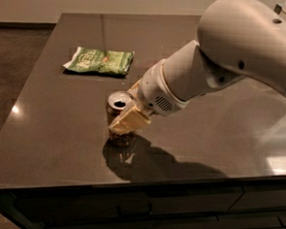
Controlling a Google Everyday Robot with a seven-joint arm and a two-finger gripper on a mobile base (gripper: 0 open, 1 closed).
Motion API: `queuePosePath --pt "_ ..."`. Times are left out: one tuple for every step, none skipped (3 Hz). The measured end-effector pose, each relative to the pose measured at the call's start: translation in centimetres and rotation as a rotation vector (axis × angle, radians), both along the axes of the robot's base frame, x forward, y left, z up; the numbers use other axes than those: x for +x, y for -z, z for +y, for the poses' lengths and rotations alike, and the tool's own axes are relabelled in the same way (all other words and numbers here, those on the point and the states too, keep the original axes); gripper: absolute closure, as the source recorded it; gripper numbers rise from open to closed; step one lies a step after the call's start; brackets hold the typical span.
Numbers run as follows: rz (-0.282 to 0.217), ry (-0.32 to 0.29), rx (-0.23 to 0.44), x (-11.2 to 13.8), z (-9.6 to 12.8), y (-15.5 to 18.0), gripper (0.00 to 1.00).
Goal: Move orange can near green jalapeno chip bag
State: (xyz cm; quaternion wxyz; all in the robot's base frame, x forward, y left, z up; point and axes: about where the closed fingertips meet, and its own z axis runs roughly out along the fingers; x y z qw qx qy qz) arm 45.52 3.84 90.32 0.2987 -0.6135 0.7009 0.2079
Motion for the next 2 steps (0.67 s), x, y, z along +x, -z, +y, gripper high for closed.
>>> queuePosePath --pt "-0.007 0.036 0.031 1.6 -0.3 -1.8 0.85" --pt "-0.024 0.087 0.053 4.6 -0.5 -3.9 1.0"
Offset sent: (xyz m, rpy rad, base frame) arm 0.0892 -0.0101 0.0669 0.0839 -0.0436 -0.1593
